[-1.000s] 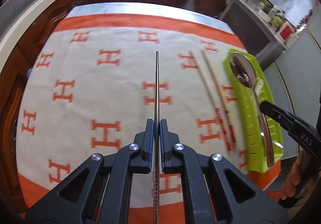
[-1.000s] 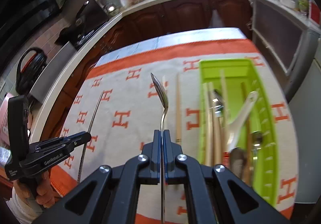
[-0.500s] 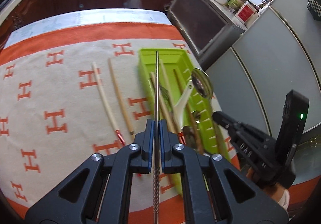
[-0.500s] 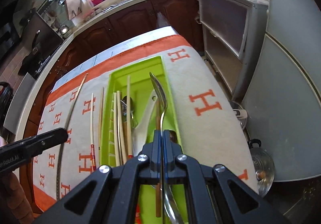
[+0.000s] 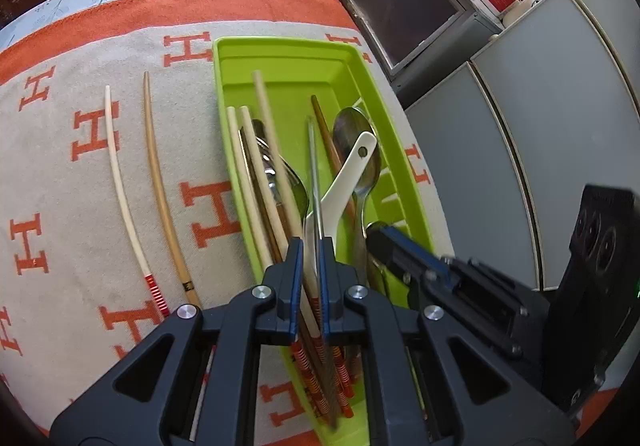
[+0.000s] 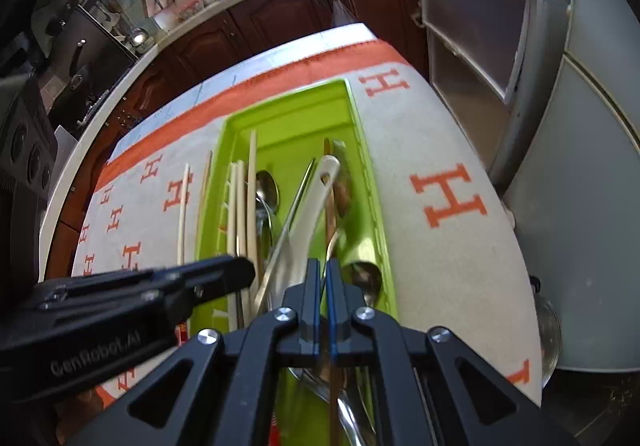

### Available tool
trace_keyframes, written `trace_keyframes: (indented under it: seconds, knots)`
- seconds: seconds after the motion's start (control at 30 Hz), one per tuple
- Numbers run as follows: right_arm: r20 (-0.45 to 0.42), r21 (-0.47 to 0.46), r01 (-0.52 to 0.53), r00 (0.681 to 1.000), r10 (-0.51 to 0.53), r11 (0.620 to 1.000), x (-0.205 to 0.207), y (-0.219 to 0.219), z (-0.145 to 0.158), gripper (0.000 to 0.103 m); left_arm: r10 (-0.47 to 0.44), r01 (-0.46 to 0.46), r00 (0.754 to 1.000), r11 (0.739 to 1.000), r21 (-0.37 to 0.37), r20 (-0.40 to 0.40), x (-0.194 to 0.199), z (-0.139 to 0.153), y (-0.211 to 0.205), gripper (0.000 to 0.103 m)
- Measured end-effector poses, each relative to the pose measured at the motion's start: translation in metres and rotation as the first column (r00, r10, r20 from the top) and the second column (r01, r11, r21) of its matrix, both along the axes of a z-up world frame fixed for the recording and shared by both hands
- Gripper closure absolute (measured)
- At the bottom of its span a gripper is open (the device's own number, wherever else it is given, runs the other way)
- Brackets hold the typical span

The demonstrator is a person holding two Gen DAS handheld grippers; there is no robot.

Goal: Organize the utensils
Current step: 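Carry the spoon and steel chopstick into the tray and open both tools, then lift both open tools away from the tray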

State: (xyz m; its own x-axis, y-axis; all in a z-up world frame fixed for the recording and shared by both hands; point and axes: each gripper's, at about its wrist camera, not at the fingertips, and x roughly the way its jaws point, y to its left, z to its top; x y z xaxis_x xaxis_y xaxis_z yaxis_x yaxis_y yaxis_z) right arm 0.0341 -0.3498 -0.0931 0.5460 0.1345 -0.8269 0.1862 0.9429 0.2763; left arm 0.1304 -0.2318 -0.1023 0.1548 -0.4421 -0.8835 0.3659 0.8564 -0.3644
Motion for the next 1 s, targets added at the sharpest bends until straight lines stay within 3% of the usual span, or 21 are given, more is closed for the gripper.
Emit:
trace_keyframes:
  seconds: [0.2, 0.47, 0.7, 0.83, 1.0]
  knots:
    - [0.013, -0.012, -0.007, 1.000, 0.007, 1.000, 0.003, 0.001, 0.006, 0.100, -0.005, 0.006, 1.000, 1.000, -0.029, 0.012, -0.009, 0.011, 0.026, 0.099]
    - [-0.021, -0.019, -0.004, 1.000, 0.003, 1.000, -0.003, 0.006, 0.007, 0.100, 0.031, -0.035, 0.997, 0.998, 0.059, 0.076, -0.027, 0.023, 0.070, 0.094]
    - [-0.001, 0.005, -0.035, 0.999, 0.035, 0.999, -0.009, 0.023, 0.023, 0.100, 0.123, -0.148, 0.979, 0.977, 0.152, 0.161, -0.037, 0.032, 0.128, 0.090]
    - [0.013, 0.014, -0.085, 0.996, 0.085, 0.996, -0.008, 0.044, 0.033, 0.100, 0.198, -0.230, 0.962, 0.958, 0.168, 0.189, -0.038, 0.037, 0.160, 0.081]
    - [0.010, 0.024, -0.138, 0.990, 0.138, 0.990, 0.000, 0.073, 0.040, 0.100, 0.262, -0.302, 0.940, 0.938, 0.173, 0.219, -0.037, 0.045, 0.188, 0.081]
